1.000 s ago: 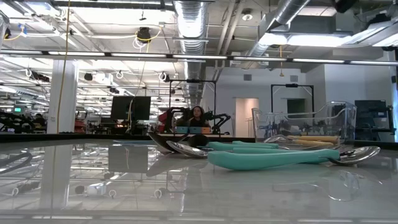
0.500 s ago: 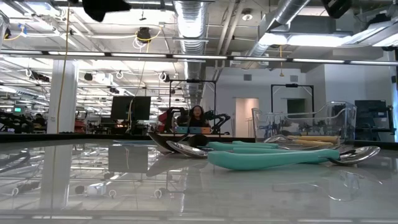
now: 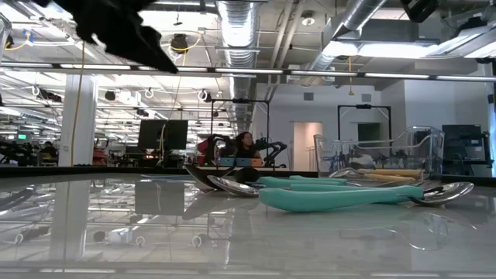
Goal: Sort silverware by color (type)
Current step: Put the blue spoon into the bottom left transparent bin
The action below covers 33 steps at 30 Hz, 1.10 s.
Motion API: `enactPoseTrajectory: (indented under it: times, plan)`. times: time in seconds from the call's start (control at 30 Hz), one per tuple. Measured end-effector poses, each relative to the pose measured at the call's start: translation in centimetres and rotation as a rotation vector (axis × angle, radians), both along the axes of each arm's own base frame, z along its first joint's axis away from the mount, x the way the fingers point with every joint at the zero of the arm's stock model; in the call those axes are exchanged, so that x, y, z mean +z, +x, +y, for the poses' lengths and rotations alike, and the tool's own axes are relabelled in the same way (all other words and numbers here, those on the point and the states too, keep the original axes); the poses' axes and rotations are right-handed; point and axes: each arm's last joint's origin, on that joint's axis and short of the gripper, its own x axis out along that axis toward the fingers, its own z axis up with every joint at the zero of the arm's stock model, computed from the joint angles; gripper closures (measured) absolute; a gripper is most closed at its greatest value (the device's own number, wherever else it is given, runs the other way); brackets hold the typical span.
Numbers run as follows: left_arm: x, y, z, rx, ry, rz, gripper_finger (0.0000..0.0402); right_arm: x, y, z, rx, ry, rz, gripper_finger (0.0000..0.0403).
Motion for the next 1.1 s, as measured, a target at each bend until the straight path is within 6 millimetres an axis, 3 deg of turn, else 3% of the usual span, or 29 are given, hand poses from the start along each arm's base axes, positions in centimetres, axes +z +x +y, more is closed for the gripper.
enactPoseTrajectory:
  times: [0.67, 0.9, 1.1]
  plan:
    - [-5.3, 3.3, 7.1, 0.021, -0.163, 0.194, 0.0149, 0.0, 0.0, -0.1, -0.023, -0.001, 0.001, 0.0237]
    - [-6.5, 7.0, 8.6, 0.065, -0.200, 0.231, 0.0149, -0.1, 0.0, -0.1, -0.023, -0.005, 0.009, 0.0237]
    - [-7.5, 10.4, 9.9, 0.148, -0.154, 0.384, 0.0149, -0.2, 0.1, 0.0, -0.022, -0.008, 0.015, 0.0237]
